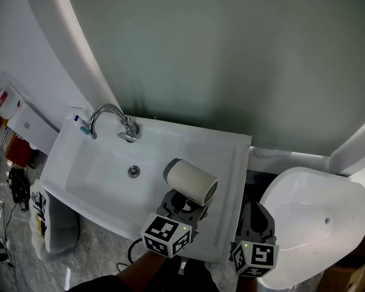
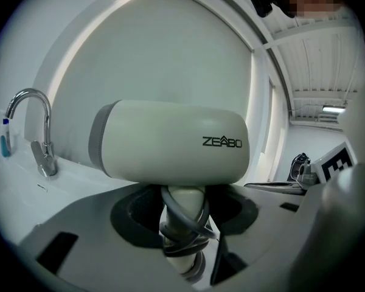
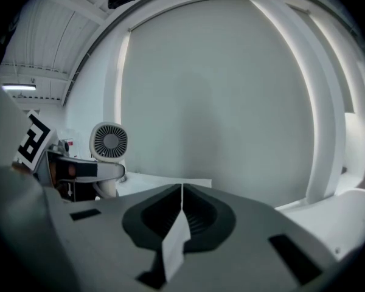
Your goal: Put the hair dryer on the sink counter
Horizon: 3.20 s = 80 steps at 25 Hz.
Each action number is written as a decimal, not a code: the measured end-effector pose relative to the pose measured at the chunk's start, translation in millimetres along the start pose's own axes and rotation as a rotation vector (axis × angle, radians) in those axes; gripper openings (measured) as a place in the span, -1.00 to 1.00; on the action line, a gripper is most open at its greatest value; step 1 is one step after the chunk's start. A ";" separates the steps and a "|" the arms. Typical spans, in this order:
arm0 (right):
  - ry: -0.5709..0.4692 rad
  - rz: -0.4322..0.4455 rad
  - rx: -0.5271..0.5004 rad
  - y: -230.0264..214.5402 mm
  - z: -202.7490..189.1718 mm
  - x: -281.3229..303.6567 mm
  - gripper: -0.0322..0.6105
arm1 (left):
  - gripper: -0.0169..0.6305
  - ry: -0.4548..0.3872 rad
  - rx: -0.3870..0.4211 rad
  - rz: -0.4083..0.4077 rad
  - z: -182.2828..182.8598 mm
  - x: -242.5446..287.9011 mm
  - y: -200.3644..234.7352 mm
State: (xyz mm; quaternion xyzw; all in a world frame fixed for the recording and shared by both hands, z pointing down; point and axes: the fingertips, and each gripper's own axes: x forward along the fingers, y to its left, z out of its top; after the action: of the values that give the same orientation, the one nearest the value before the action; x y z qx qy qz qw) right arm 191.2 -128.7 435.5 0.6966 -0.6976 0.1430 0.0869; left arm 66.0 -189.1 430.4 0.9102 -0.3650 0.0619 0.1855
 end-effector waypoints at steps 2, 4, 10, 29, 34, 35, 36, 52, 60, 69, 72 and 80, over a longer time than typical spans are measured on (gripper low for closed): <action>0.008 0.001 0.004 -2.5 -5.2 5.8 -0.83 | -0.30 0.004 -0.012 0.002 -1.2 7.0 2.3; 0.018 0.001 0.006 -4.3 -10.8 11.8 -0.83 | -0.30 0.007 -0.024 0.000 -2.5 14.5 4.9; 0.052 0.011 0.022 -3.9 -17.5 26.8 -0.83 | -0.30 0.045 -0.085 0.014 -6.3 41.8 19.5; 0.194 0.048 0.073 -16.3 -54.5 94.9 -0.83 | -0.30 0.308 -0.208 0.071 -63.6 119.4 60.3; 0.257 0.058 0.103 -18.4 -67.6 112.0 -0.83 | -0.29 0.397 -0.226 0.078 -90.2 129.6 66.4; 0.268 0.059 0.107 -18.8 -70.0 114.8 -0.83 | -0.29 0.416 -0.229 0.084 -95.1 131.7 67.6; 0.277 0.059 0.112 -18.9 -71.8 117.3 -0.83 | -0.29 0.435 -0.232 0.092 -99.5 133.6 69.1; 0.338 0.077 0.144 -10.3 -88.0 140.6 -0.83 | -0.28 0.614 -0.308 0.138 -137.8 154.1 88.7; 0.349 0.076 0.149 -8.8 -94.5 141.8 -0.83 | -0.27 0.633 -0.273 0.131 -140.8 159.6 84.8; 0.347 0.082 0.160 -7.1 -97.5 134.9 -0.83 | -0.25 0.667 -0.267 0.135 -145.6 162.7 82.7; 0.347 0.079 0.160 -8.7 -99.1 132.5 -0.83 | -0.24 0.676 -0.269 0.130 -147.1 162.9 82.9; 0.344 0.070 0.162 -13.7 -98.3 125.6 -0.83 | -0.06 0.697 -0.226 0.073 -146.2 163.4 73.3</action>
State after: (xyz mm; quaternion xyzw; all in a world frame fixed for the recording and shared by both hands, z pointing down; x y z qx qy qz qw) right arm 195.4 -216.0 569.6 0.6419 -0.6826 0.3185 0.1436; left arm 137.5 -286.7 627.4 0.7946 -0.3167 0.3342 0.3958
